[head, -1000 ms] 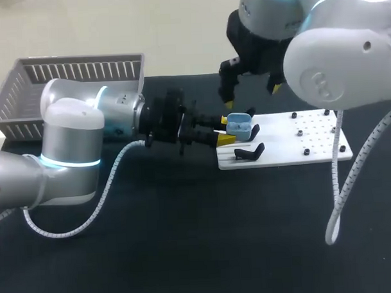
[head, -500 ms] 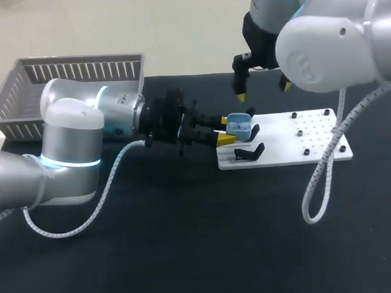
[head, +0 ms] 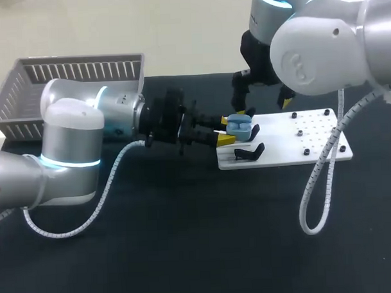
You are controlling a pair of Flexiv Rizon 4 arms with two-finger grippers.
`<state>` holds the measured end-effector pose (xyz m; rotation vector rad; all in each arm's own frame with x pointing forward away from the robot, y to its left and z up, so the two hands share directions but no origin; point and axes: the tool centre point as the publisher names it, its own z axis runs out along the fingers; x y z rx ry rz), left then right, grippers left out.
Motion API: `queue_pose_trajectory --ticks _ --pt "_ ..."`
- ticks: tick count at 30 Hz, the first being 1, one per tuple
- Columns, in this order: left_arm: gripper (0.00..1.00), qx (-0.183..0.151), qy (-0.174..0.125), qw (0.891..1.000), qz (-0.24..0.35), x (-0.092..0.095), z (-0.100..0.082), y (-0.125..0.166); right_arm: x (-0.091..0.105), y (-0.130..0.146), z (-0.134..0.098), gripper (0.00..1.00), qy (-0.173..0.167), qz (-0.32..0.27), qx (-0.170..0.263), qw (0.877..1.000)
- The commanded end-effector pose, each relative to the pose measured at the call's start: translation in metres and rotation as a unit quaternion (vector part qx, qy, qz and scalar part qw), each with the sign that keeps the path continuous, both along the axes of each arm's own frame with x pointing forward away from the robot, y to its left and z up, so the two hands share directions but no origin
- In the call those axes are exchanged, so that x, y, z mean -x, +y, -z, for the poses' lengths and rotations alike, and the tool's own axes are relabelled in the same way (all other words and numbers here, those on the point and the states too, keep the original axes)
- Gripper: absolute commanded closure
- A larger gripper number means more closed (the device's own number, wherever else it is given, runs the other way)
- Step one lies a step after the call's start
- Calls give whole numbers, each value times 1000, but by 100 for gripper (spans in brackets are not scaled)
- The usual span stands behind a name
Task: Pick up each earbud case from the left stands, insert the matching earbuds, close the lid, and place the case in the box.
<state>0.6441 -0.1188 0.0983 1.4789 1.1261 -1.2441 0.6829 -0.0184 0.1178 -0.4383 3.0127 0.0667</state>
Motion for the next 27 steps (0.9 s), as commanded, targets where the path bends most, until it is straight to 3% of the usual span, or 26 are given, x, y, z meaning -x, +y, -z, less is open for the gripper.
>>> queue_pose_trajectory --ticks 1,5,9,16,23,27 --pt "100 1 -2 1000 -2 1 0 0 17 -3 -6 0 -14 -6 -6 1000" --pt "100 1 -2 1000 -2 1 0 0 20 -4 -12 0 -30 -9 -4 1000" --pt "100 1 -2 1000 -2 1 0 0 24 -12 -34 0 -81 -5 -17 997" --pt "100 1 14 1000 -20 7 -4 11 65 -29 -93 0 -169 -40 -66 983" --pt "100 24 60 992 -109 14 -23 50 95 -39 -119 0 -192 -70 -121 971" --pt "100 25 46 985 -166 16 -44 77 100 -38 -120 0 -204 -70 -139 967"
